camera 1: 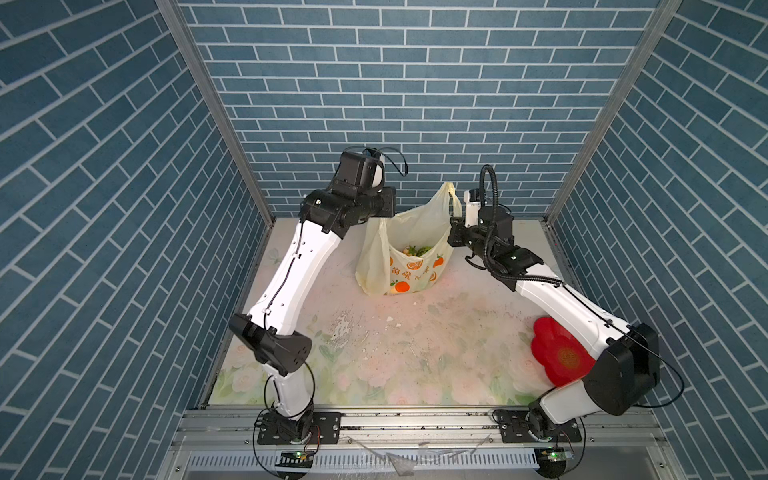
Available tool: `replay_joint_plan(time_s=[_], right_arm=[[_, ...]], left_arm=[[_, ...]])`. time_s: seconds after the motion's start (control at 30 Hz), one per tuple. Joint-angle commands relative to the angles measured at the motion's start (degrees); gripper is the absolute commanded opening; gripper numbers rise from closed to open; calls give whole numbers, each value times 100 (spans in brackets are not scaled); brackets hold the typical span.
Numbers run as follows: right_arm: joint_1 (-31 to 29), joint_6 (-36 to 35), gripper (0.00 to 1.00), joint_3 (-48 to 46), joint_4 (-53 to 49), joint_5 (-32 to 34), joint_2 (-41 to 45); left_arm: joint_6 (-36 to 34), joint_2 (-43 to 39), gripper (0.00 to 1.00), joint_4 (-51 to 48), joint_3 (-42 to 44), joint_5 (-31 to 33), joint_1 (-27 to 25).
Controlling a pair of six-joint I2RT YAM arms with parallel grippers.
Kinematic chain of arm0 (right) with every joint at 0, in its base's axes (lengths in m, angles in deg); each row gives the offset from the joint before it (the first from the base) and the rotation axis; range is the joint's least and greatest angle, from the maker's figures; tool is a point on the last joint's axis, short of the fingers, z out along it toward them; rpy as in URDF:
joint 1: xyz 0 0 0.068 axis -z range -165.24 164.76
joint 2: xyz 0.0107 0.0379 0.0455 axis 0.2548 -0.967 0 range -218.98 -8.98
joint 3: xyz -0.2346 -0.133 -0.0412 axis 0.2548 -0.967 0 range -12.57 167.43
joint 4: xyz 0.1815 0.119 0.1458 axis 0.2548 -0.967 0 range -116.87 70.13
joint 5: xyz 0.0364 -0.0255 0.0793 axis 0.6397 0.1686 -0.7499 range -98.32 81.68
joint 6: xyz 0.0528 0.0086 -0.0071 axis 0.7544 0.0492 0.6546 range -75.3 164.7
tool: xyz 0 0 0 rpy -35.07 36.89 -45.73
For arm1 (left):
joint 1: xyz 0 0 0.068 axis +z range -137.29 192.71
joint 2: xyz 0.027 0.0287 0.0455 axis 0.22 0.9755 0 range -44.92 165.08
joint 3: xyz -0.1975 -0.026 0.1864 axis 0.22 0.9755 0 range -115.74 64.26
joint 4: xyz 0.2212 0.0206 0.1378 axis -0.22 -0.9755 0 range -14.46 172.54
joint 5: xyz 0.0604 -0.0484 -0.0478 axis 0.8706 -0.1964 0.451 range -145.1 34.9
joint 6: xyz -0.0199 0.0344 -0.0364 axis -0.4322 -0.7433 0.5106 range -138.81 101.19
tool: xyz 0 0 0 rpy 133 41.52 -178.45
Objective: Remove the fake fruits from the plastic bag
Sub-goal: 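Grasp a bag handle with the right gripper while the left gripper holds the bag, then lower the bag onto the table with both grippers, opening its mouth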
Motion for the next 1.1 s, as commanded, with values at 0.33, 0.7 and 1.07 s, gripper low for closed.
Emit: replay_joint_plan(time_s=[0.33, 0.7, 1.07], right_arm=[[121, 1464, 0, -2339, 495, 225, 496], [191, 1469, 0, -2369, 980, -350, 477], [-171, 899, 0, -2059, 845, -264, 437]], left_arm=[[1525, -1936, 0, 2692, 5515, -517, 1380], [1049, -1953, 38, 1370, 4740, 184, 864], [494, -2205, 80, -1054, 3049, 1359, 266]])
